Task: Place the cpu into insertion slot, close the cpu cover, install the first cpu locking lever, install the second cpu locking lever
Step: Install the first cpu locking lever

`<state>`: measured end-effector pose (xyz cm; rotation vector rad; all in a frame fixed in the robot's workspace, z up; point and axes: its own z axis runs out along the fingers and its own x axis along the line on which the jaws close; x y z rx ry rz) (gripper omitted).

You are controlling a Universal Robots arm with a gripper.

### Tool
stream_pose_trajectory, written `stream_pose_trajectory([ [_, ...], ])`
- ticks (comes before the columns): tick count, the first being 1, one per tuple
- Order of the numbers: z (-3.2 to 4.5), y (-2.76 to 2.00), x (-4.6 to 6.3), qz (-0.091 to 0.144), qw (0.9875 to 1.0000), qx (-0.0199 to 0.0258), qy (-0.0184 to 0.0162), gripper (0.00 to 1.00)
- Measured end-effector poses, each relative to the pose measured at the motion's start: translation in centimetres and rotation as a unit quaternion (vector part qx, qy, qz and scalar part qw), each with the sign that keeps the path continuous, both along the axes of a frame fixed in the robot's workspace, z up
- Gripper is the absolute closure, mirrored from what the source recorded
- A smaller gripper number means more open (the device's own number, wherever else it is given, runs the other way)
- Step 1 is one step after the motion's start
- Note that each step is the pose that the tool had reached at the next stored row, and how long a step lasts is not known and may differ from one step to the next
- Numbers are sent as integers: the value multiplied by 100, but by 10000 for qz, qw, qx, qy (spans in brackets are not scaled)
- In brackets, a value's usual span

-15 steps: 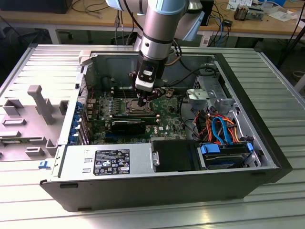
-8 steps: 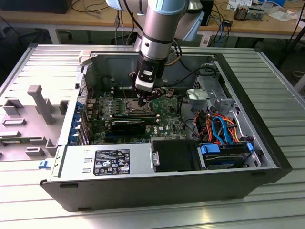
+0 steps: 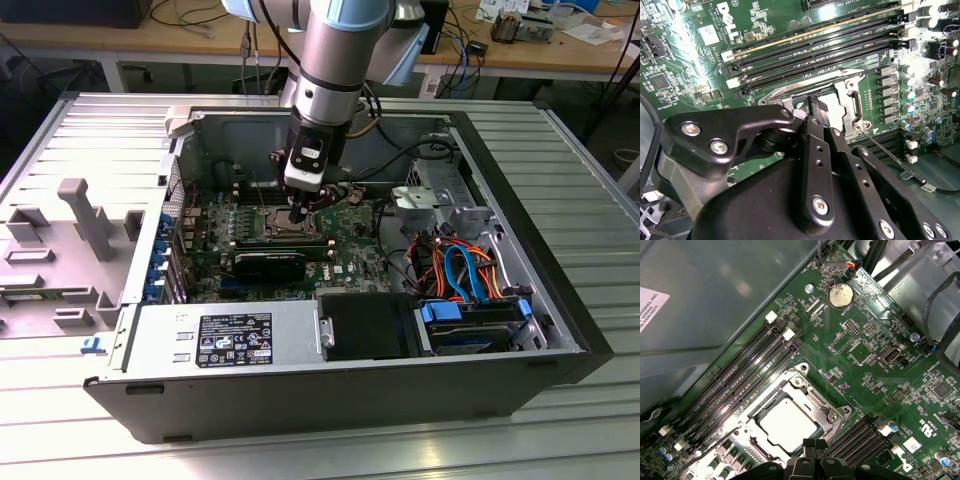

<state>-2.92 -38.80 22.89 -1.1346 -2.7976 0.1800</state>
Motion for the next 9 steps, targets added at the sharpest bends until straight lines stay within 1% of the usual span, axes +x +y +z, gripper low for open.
stream_pose_trajectory([
  [9,1,0,0,20,10000,1,0,89],
])
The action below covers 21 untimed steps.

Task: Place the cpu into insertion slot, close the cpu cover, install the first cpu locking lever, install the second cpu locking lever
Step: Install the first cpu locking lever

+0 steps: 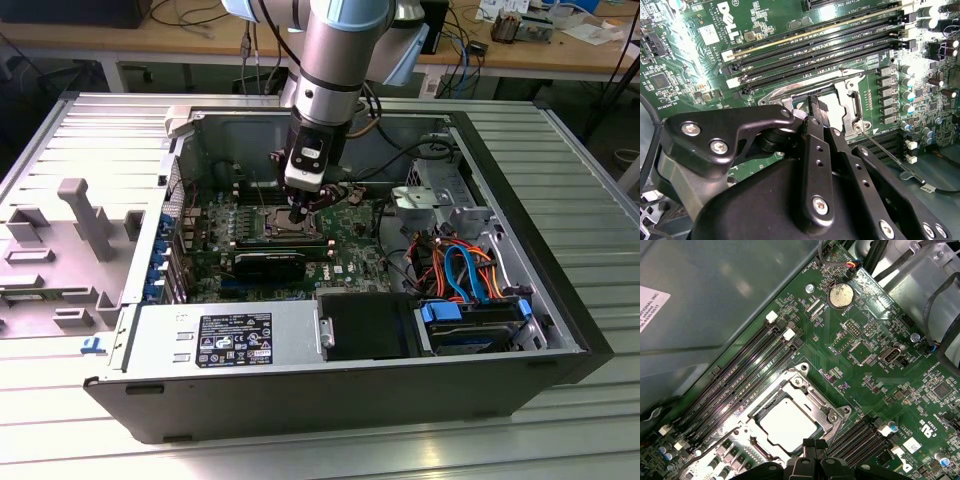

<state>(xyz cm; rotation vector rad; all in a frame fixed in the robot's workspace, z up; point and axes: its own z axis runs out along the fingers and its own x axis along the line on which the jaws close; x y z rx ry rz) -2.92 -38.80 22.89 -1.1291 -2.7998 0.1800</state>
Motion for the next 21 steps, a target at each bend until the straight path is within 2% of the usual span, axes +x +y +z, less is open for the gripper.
stream_pose_trajectory([
  [21,1,0,0,49,10000,30,0,89],
])
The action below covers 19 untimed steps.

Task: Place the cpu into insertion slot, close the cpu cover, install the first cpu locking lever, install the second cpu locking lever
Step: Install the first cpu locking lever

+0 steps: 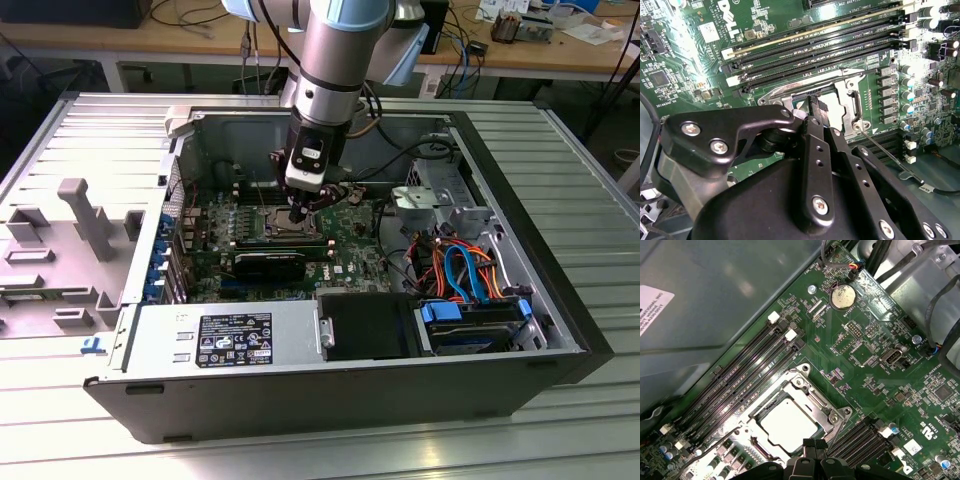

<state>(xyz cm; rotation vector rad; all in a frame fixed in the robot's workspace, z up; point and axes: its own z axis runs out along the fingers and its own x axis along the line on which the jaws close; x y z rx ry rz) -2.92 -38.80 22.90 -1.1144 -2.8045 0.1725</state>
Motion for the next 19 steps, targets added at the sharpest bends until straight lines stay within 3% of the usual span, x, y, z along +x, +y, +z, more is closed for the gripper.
stream_pose_trajectory([
  [19,9,0,0,39,10000,17,0,89],
])
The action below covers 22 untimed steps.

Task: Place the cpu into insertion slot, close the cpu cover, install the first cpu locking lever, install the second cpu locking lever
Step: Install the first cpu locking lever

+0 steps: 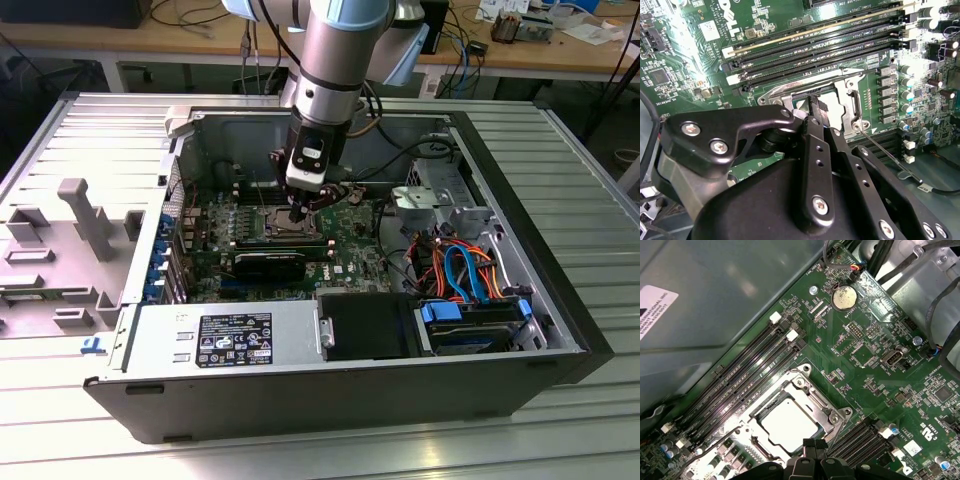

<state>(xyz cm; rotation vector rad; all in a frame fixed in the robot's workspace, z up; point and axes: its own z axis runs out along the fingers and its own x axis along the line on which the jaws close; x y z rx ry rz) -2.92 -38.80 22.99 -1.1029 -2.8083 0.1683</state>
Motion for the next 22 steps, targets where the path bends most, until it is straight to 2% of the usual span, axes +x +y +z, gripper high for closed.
stream_pose_trajectory([
  [9,10,0,0,35,10000,7,0,89],
  [22,41,0,0,85,10000,45,0,89],
])
